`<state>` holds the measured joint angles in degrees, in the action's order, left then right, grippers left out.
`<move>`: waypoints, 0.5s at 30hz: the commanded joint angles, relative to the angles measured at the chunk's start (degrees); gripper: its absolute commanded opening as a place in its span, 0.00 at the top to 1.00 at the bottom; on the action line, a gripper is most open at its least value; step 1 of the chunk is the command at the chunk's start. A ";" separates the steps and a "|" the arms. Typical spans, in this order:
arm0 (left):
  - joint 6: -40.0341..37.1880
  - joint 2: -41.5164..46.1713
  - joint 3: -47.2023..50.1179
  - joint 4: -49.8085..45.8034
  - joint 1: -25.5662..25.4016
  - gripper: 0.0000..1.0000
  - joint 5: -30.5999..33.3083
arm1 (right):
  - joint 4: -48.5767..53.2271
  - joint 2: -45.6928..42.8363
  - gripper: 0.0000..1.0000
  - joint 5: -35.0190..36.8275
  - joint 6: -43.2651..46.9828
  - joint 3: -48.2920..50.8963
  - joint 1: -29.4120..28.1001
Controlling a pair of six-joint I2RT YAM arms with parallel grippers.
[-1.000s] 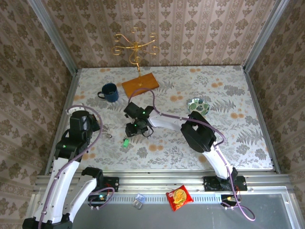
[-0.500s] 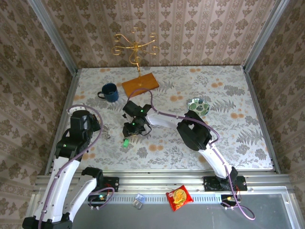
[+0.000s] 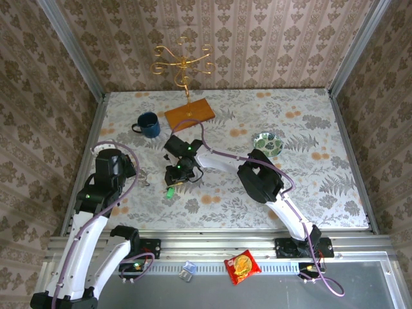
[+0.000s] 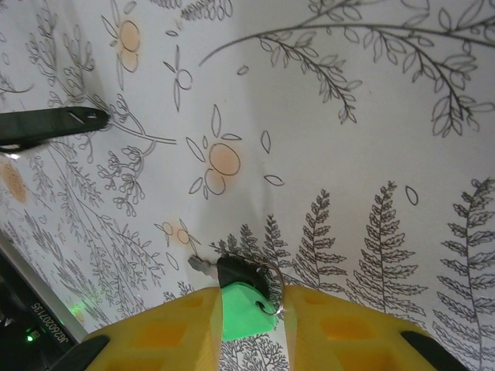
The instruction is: Put the keys on the keyring
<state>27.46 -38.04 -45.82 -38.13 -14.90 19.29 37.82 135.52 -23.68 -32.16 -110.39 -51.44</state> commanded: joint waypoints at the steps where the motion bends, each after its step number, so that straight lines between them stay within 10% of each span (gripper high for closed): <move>1: 0.32 0.25 0.07 1.04 0.40 1.00 -0.30 | 3.63 1.91 0.72 -0.89 -0.18 -2.37 -0.45; 15: 0.22 0.34 0.30 1.22 0.40 1.00 -0.22 | 5.43 3.96 0.81 -1.92 0.39 -5.00 -0.63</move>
<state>27.44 -38.02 -45.74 -38.13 -14.90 19.29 40.95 137.78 -24.32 -31.88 -113.47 -51.68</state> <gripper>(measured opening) 0.049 0.199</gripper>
